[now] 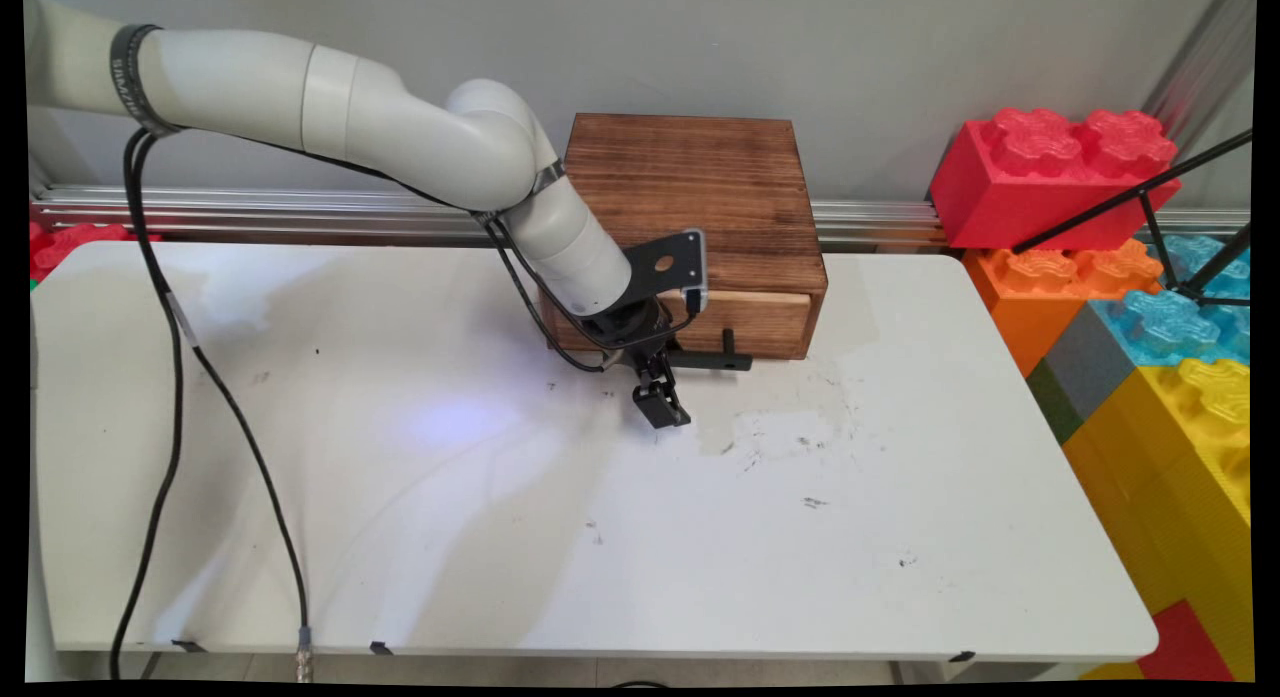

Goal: Open the drawer

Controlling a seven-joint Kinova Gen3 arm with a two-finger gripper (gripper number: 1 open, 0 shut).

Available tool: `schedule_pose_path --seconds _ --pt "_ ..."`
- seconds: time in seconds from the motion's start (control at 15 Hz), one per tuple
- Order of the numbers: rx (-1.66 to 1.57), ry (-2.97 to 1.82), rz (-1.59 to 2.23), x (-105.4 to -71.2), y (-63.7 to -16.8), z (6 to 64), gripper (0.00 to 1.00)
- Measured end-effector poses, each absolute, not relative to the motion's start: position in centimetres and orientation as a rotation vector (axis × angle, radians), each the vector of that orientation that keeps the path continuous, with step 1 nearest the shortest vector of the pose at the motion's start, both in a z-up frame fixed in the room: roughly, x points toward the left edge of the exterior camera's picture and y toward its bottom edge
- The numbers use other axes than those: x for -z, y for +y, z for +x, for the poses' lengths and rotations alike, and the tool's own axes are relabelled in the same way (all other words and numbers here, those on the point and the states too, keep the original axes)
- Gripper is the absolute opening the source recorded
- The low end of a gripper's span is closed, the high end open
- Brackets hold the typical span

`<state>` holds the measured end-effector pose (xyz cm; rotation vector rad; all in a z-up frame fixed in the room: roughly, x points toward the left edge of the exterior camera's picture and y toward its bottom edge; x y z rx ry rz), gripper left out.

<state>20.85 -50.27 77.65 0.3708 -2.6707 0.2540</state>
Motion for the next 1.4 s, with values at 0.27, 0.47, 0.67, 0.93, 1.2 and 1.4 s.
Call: schedule_pose_path --seconds 0.27,0.47,0.67,0.93,1.2,1.4 --pt "-0.245 -2.660 0.369 -77.6 -49.5 20.5 1.00" --pt "-0.235 -2.652 0.363 -77.6 -48.8 20.3 1.00" --pt "-0.224 -2.647 0.359 -77.6 -47.9 20.2 1.00" --pt "-0.211 -2.642 0.357 -77.6 -47.0 20.1 1.00" --pt "-0.197 -2.637 0.354 -77.6 -46.1 20.0 1.00" --pt "-0.180 -2.629 0.353 -77.6 -45.1 19.9 1.00"
